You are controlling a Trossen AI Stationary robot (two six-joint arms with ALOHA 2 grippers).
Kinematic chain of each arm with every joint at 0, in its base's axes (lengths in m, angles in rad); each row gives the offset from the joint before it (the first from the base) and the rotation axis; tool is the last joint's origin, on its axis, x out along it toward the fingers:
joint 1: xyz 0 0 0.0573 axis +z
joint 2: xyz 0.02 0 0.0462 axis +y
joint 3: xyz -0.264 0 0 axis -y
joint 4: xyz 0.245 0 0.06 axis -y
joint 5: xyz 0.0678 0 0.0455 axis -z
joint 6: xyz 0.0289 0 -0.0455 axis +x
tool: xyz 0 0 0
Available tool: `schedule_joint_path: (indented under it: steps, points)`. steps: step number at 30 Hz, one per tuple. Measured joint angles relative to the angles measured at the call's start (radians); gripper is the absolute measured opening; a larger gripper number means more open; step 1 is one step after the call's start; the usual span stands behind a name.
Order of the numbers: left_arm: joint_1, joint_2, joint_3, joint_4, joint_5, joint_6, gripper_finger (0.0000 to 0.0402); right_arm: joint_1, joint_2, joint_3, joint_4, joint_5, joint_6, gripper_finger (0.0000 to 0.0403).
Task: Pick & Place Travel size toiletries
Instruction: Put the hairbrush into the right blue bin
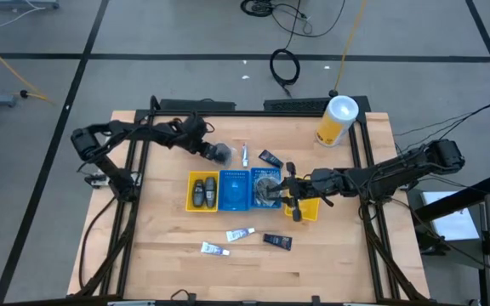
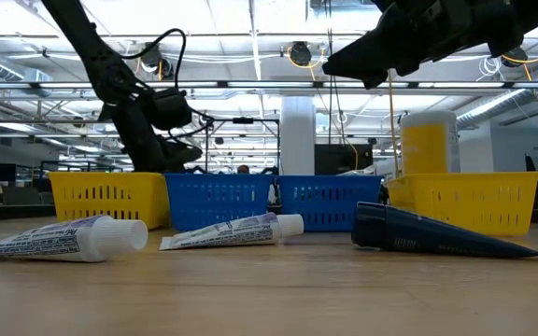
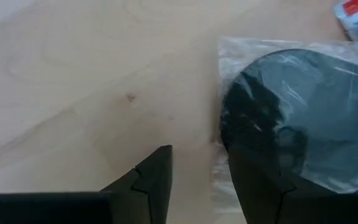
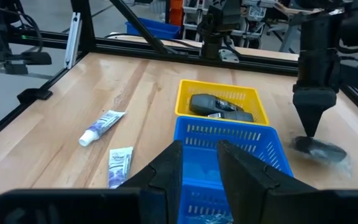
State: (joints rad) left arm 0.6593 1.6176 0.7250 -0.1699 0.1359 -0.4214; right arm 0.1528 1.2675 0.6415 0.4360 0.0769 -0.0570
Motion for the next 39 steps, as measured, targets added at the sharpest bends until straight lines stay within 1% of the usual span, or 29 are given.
schedule_joint_path:
  steps: [4,13,19,21,22,24,26,28,29,33,39]
  points:
    - [0.019,0.012,0.001,0.014,0.068,0.019,0.0159,0.000,0.000,0.000,0.000,0.000,0.000,0.0093]
    - [0.045,0.022,0.001,0.022,0.159,0.026,0.0159,0.000,0.000,0.000,0.000,0.000,0.000,0.0093]
    - [0.034,0.090,0.003,0.104,0.205,0.026,0.0159,0.000,0.000,0.000,0.000,0.000,0.000,0.0093]
    - [0.033,0.110,0.005,0.139,0.244,0.025,0.0157,0.000,0.000,0.000,0.000,0.000,0.000,0.0093]
    - [0.034,0.113,0.005,0.145,0.258,0.027,0.0153,0.000,0.000,0.000,-0.001,0.000,0.000,0.0093]
    - [0.034,0.113,0.004,0.141,0.261,0.034,0.0130,0.000,0.000,0.000,-0.002,0.000,0.000,0.0093]
    - [0.039,0.114,0.003,0.129,0.278,0.049,0.0089,0.000,0.000,0.000,-0.002,0.000,0.000,0.0093]
    - [0.040,0.114,0.003,0.119,0.293,0.067,0.0034,0.000,0.000,0.000,-0.004,0.000,0.000,0.0093]
    - [0.039,0.114,0.003,0.115,0.295,0.071,0.0018,0.000,0.000,0.000,-0.005,0.000,0.000,0.0093]
    - [0.040,0.114,0.002,0.116,0.298,0.071,0.0005,0.000,0.000,0.000,-0.004,0.000,0.000,0.0093]
    - [0.044,0.086,-0.002,0.140,0.306,0.087,0.0001,0.000,0.000,0.000,-0.004,0.000,0.000,0.0093]
